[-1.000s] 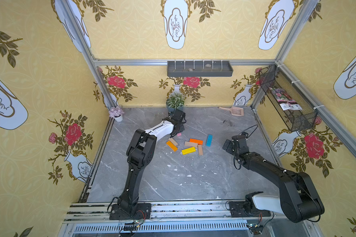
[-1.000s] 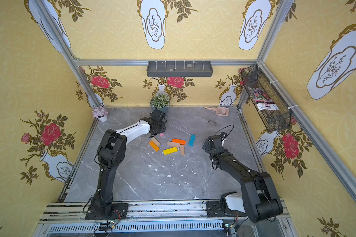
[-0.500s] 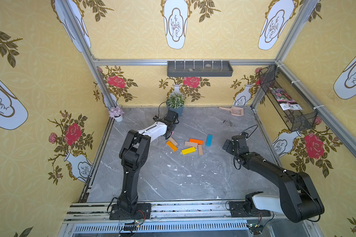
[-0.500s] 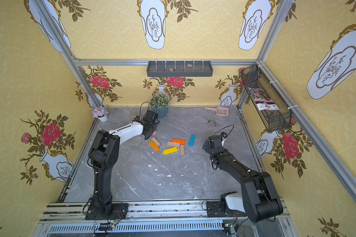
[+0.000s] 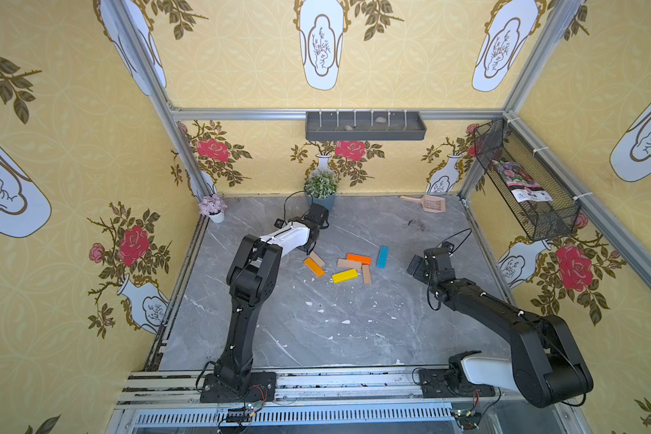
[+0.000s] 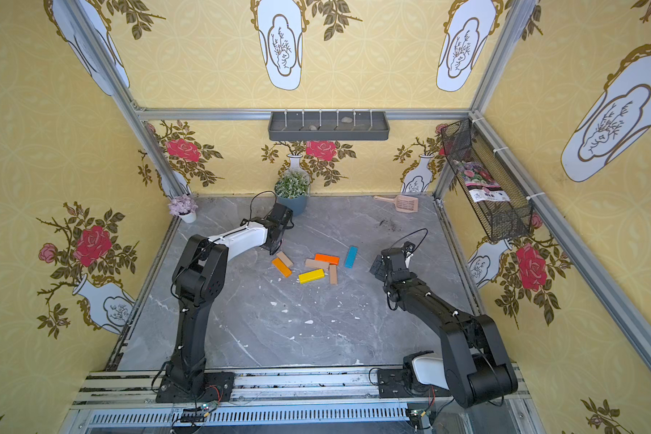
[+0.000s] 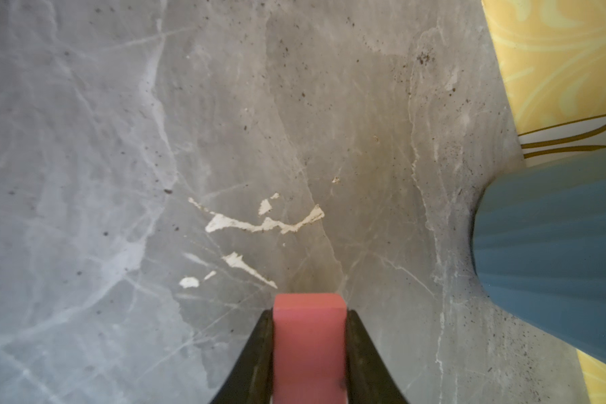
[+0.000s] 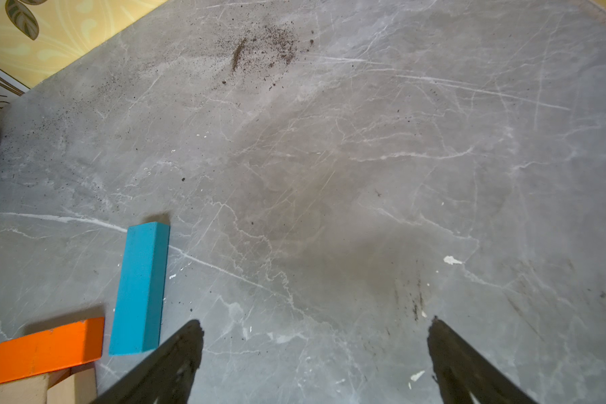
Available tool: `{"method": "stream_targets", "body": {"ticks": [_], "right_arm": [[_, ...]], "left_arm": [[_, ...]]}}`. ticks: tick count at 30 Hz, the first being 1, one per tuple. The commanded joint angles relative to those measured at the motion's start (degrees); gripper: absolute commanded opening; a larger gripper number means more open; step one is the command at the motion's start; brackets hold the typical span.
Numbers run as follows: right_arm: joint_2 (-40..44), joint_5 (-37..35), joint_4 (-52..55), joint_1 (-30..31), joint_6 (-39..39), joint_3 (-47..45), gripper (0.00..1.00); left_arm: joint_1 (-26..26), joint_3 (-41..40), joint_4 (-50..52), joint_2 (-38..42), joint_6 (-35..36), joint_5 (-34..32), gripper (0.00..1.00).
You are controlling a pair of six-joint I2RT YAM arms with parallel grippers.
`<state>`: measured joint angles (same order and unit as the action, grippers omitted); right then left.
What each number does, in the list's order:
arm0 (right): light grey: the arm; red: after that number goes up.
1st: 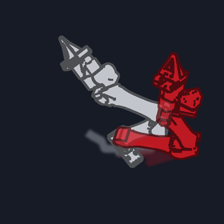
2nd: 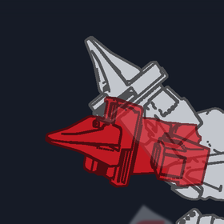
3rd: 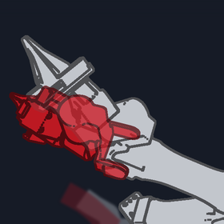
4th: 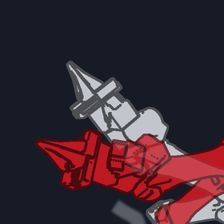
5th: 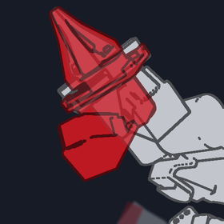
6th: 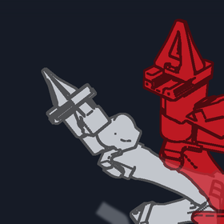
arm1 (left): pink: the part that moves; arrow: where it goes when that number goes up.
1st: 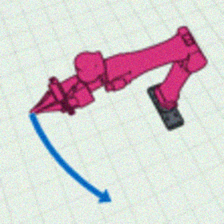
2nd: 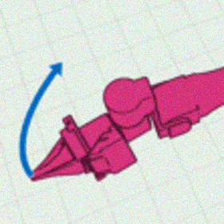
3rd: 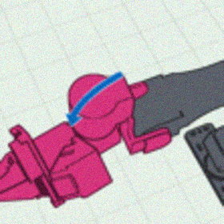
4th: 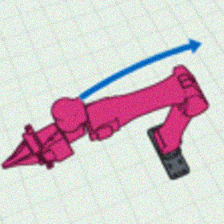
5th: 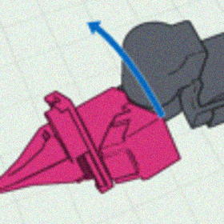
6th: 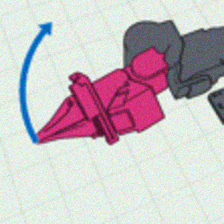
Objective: Assemble a giraffe with building blocks
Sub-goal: Place the building block at the center of the board.
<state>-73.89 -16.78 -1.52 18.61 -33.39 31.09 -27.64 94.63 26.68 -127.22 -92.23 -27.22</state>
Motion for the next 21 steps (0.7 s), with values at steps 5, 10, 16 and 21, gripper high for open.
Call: {"method": "stream_targets", "body": {"ticks": [5, 10, 16, 21], "right_arm": [[0.01, -0.01, -1.15, -0.08, -0.1, 0.37, 1.0], [0.05, -0.45, -0.86, -0.06, -0.16, 0.34, 1.0], [2.2, -2.62, -0.3, 0.0, 0.88, -0.07, 0.99], [5.72, -2.69, -2.45, 0.45, 2.08, -2.62, 0.99]], "left_arm": [[-1.06, 1.52, 1.17, -1.71, -0.8, -1.65, 0.4], [-1.89, 0.19, 0.2, -0.74, -1.37, -2.86, 0.71], [-2.66, -3.2, 0.24, 6.03, 1.78, -6.51, 0.86], [-2.44, -17.31, -17.99, 22.06, 27.99, -5.99, 0.93]]}}
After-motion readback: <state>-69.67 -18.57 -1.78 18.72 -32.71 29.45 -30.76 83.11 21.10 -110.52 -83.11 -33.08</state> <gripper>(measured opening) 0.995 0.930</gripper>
